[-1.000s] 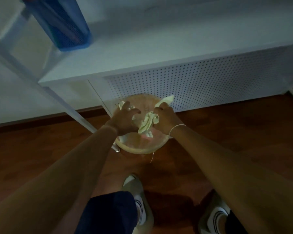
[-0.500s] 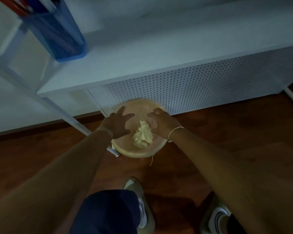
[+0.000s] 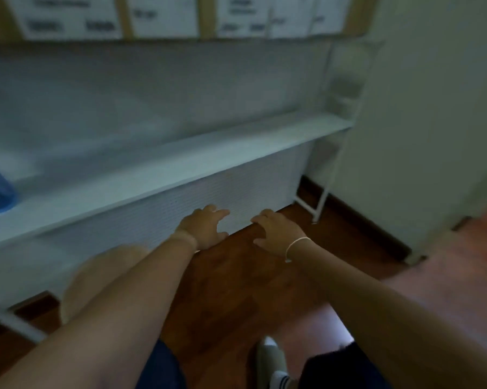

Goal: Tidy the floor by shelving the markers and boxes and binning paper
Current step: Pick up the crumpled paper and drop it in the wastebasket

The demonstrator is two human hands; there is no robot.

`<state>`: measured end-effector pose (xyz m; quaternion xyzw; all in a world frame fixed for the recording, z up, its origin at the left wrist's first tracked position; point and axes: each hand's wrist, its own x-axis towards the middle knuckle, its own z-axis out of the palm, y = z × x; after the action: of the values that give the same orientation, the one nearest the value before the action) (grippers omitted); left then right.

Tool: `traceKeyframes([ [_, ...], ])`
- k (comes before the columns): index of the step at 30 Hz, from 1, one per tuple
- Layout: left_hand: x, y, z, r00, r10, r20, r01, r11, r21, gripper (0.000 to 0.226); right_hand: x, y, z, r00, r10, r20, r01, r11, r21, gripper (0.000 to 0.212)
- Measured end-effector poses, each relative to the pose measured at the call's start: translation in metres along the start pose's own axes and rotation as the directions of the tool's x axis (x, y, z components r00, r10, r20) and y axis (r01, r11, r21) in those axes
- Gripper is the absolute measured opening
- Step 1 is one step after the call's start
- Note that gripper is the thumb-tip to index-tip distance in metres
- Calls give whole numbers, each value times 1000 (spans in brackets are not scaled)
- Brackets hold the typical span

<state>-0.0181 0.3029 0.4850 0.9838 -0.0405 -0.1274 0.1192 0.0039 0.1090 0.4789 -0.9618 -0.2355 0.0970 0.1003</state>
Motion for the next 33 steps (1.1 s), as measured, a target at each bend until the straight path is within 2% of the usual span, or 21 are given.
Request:
traceKeyframes([
  [6, -4, 151, -6, 977, 215, -19, -214, 976, 29, 59, -124, 107, -58, 961, 247, -127, -254, 966, -47, 52],
  [13, -3, 267, 35, 939, 339, 59, -343, 936, 81, 56, -219, 198, -50, 881, 457, -126, -460, 888, 5, 49],
  [19, 11, 311, 105, 916, 364, 169, -379, 923, 67, 55, -258, 253, 22, 837, 547, -4, -545, 834, 84, 45],
  [22, 23, 318, 149, 904, 342, 255, -367, 929, 52, 55, -265, 279, 67, 801, 595, 61, -597, 790, 136, 49],
  [28, 66, 322, 249, 835, 279, 475, -354, 932, 75, 54, -261, 322, 175, 716, 645, 267, -698, 672, 248, 49],
  [33, 109, 319, 327, 795, 204, 571, -257, 966, 13, 50, -242, 356, 256, 659, 629, 413, -750, 593, 294, 54],
])
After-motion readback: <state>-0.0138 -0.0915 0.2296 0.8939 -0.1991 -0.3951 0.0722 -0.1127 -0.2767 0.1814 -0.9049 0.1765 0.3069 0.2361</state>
